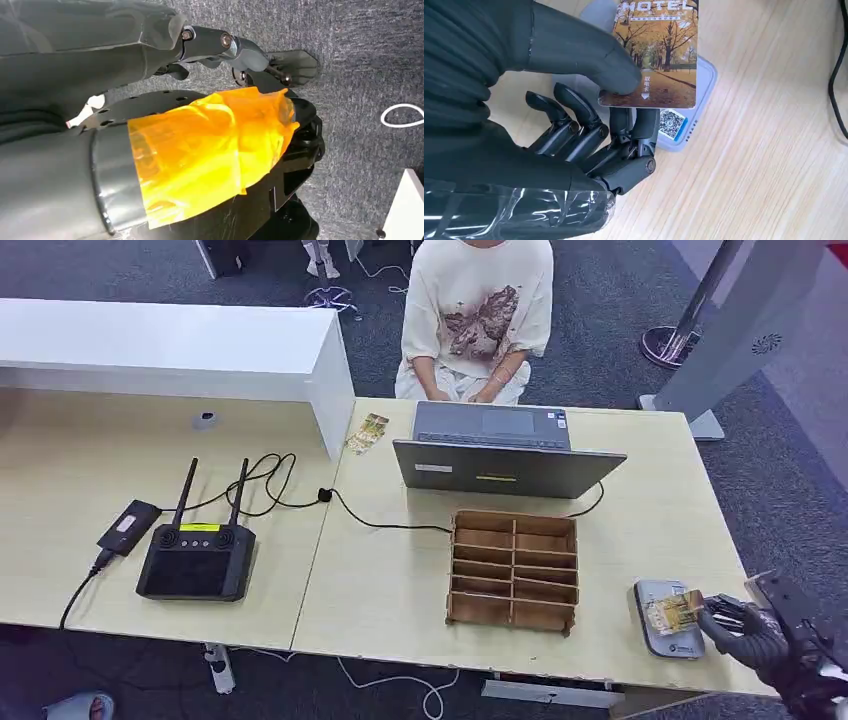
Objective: Pass the card to the sensor for recognition and then transmit it.
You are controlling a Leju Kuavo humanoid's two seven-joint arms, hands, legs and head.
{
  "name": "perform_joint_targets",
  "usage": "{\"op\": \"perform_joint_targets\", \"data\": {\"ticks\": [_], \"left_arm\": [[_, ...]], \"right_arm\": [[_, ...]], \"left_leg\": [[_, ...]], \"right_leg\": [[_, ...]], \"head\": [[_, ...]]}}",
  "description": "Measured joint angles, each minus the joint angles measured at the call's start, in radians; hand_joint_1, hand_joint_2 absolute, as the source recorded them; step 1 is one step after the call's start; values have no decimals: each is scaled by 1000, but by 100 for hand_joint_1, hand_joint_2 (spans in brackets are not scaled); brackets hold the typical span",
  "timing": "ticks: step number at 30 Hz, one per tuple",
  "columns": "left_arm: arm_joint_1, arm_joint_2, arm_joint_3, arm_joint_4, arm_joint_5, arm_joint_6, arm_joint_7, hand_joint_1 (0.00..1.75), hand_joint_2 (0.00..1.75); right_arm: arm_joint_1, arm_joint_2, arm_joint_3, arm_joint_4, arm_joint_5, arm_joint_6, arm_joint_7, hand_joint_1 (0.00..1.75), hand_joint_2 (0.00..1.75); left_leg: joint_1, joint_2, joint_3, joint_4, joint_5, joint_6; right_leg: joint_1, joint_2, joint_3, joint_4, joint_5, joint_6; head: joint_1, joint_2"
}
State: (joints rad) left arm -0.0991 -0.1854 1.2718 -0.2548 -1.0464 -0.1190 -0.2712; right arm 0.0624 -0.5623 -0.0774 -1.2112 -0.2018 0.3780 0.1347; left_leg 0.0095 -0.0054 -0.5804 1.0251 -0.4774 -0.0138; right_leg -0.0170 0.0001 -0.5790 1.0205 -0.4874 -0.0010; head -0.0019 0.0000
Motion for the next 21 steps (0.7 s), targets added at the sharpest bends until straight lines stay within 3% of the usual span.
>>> {"op": "perform_joint_targets", "data": {"ticks": [11, 21], "left_arm": [[0, 0, 0, 0, 16, 2, 2, 0, 0], [3, 0, 20, 0, 45, 8, 2, 0, 0]], "right_arm": [[0, 0, -2, -19, 7, -27, -20, 175, 175], [16, -47, -99, -187, -156, 11, -19, 175, 175]], "left_leg": [[0, 0, 0, 0, 0, 0], [0, 0, 0, 0, 0, 0]], "right_leg": [[0, 0, 0, 0, 0, 0], [-1, 0, 0, 0, 0, 0]], "head": [[0, 0], [0, 0]]}}
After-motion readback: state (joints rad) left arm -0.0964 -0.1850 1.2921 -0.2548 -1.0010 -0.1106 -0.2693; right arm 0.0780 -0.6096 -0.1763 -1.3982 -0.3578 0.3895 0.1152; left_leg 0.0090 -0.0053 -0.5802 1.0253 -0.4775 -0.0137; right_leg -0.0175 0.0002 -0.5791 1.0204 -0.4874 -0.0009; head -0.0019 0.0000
